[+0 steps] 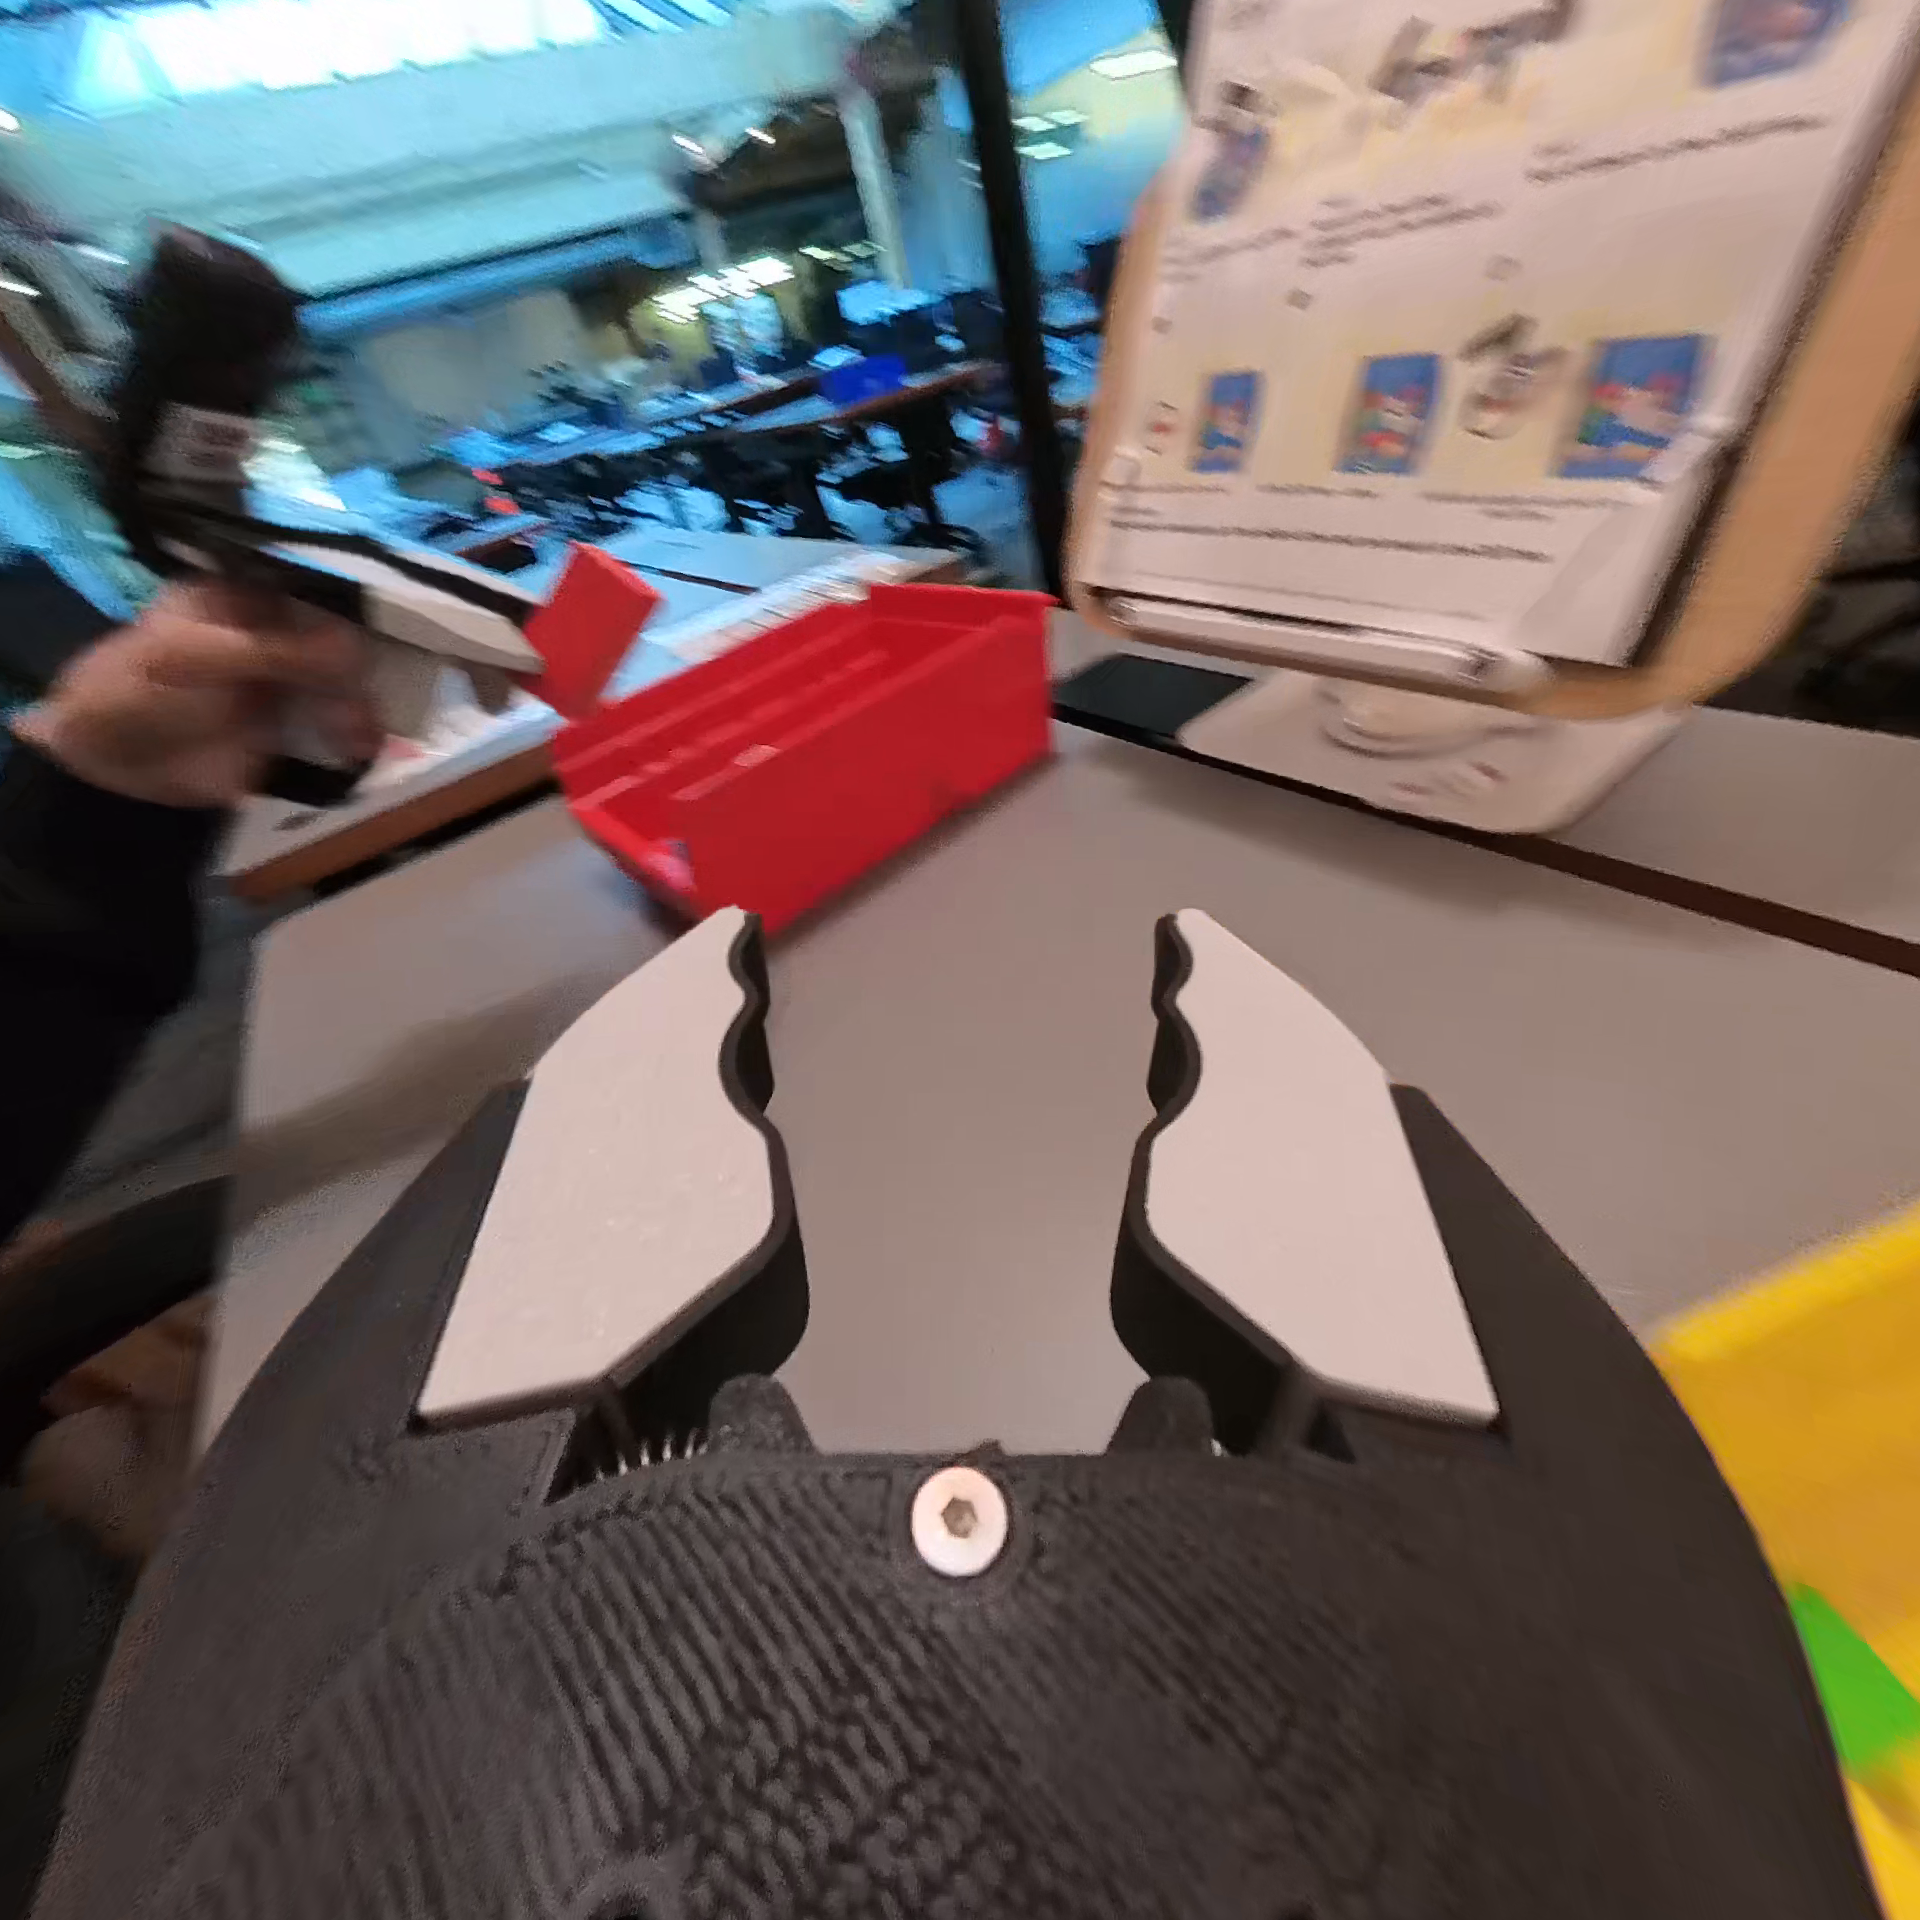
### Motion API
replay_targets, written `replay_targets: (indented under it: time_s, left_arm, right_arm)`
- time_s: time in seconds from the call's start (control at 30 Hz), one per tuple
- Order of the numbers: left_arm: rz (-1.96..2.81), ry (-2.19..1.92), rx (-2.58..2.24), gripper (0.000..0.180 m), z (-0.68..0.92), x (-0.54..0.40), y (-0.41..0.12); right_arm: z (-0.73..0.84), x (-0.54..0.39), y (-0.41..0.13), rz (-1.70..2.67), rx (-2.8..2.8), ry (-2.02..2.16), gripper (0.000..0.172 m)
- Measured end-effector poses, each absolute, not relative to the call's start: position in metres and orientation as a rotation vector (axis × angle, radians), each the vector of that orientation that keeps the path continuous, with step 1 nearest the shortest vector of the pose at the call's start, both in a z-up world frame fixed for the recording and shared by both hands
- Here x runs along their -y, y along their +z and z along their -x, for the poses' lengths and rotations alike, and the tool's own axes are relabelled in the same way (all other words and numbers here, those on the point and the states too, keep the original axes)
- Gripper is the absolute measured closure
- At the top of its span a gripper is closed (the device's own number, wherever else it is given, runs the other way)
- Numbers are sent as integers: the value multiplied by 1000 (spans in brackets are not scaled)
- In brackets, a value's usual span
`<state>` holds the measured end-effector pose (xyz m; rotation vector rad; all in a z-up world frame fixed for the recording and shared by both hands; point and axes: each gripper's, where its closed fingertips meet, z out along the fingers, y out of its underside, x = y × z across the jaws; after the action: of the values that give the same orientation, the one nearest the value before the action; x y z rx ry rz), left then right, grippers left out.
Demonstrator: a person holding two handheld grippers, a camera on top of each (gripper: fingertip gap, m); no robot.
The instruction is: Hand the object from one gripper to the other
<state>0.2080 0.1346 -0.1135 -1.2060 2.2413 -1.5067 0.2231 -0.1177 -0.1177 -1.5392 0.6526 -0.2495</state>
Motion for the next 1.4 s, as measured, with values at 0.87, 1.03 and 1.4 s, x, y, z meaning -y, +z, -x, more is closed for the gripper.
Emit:
replay_targets:
  time_s: [0.87,1.03,1.4]
  left_arm:
    - [499,-2197,-2197,131,-146,26,-99]
    - [674,-2142,-2126,117,-162,9,-111]
    - [750,-2092,-2186,115,-164,7,-135]
  right_arm:
    - [-158,43,-88,1476,-240,-64,135]
    - [-236,159,-91,1447,-681,-568,136]
    - [-284,364,-192,1598,-1398,-1101,137]
